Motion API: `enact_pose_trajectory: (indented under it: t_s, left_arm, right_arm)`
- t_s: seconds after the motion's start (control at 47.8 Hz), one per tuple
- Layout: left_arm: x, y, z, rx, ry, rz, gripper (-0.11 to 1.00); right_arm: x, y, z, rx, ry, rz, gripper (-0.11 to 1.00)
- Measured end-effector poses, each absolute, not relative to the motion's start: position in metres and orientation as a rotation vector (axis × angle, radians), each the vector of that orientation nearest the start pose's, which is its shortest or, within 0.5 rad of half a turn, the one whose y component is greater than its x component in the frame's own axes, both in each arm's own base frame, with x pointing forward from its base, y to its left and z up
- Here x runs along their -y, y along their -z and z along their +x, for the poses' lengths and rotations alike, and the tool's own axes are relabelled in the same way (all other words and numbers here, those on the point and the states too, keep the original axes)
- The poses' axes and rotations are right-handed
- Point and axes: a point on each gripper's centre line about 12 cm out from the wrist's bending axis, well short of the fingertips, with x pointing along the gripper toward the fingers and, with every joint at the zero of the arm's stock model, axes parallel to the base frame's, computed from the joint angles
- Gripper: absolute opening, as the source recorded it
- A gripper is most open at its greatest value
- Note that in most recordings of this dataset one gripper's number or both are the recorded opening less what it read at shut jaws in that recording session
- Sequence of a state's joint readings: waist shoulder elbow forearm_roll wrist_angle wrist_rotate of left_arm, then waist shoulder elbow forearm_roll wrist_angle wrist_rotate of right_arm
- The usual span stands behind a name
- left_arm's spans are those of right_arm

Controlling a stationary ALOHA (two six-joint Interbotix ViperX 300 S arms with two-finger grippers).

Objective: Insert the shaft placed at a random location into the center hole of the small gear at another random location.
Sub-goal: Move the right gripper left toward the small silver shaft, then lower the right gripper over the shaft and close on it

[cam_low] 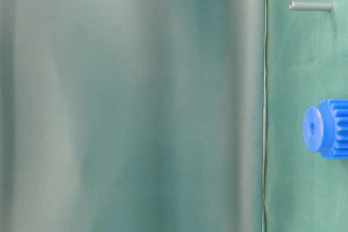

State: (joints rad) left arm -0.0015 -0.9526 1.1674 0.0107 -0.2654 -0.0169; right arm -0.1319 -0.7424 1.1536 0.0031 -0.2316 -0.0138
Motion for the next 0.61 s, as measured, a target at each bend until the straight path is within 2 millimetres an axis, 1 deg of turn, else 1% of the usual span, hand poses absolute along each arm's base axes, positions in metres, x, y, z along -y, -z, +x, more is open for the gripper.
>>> enact_pose_trajectory:
  t_s: [0.084, 0.126, 0.167, 0.293, 0.523, 0.607]
  left_arm:
    - [0.001, -0.291, 0.201, 0.049, 0.004, -0.006, 0.00]
    - [0.001, -0.291, 0.201, 0.049, 0.004, -0.006, 0.00]
    - [0.001, -0.291, 0.201, 0.049, 0.004, -0.006, 0.00]
    - [0.001, -0.291, 0.201, 0.049, 0.005, -0.005, 0.00]
    - [0.001, -0.290, 0.202, 0.044, 0.005, -0.005, 0.00]
    - [0.001, -0.289, 0.203, 0.040, 0.006, -0.005, 0.00]
  right_arm:
    - [0.036, -0.235, 0.238, -0.217, 0.148, 0.005, 0.77]
    - [0.039, -0.230, 0.241, -0.229, 0.156, 0.004, 0.87]
    - [0.042, -0.223, 0.245, -0.241, 0.167, 0.006, 0.91]
    - [0.053, -0.206, 0.254, -0.270, 0.198, -0.011, 0.86]
    - [0.070, -0.168, 0.266, -0.357, 0.246, -0.006, 0.86]
    - [0.074, -0.157, 0.268, -0.377, 0.259, 0.000, 0.86]
